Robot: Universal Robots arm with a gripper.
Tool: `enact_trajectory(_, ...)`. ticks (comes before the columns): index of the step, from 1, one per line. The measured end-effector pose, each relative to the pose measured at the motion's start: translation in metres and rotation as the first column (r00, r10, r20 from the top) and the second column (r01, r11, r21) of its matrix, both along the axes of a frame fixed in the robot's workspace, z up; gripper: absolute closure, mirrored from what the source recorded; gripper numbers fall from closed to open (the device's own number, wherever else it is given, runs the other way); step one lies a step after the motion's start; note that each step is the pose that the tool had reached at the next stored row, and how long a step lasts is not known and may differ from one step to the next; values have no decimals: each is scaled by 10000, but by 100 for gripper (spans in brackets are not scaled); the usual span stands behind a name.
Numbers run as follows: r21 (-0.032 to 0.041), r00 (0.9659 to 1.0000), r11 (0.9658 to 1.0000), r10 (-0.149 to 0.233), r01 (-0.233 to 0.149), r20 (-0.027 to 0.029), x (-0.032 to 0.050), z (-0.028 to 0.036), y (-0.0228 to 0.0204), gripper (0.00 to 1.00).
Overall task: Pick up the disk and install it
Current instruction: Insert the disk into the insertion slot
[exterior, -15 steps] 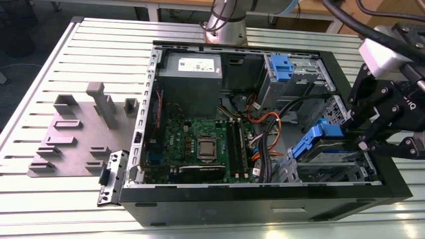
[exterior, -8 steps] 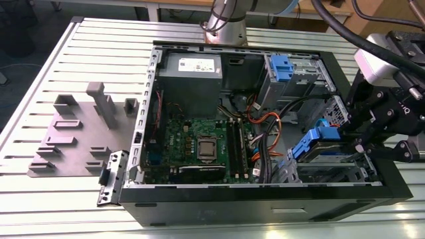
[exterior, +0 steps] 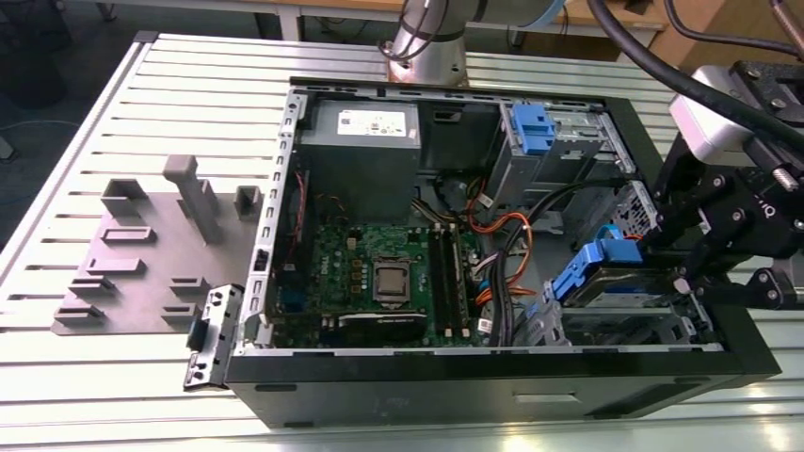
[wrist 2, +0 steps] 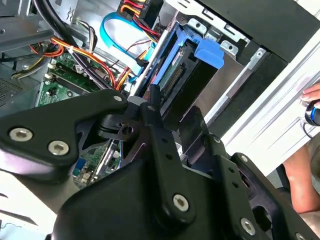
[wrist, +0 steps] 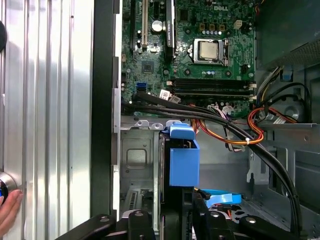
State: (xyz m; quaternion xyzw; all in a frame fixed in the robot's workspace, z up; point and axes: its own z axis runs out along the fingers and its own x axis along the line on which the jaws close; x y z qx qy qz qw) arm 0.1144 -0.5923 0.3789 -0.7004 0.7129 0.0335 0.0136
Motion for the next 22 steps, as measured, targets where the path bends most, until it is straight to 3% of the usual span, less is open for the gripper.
enact_trajectory(3,0,10000,10000,0,0,0,0,-1,0,45)
enact_trajectory(6,0,10000,10000,-1,1,1,-1,-3,0,45)
enact_trajectory(11,9,9999,10000,87,-87,120,-32,-74,11,45)
enact_trajectory(17,6,9993,9994,341,-341,180,-48,-176,62,45)
enact_trajectory(22,7,9990,9992,405,-405,183,-56,-202,124,45)
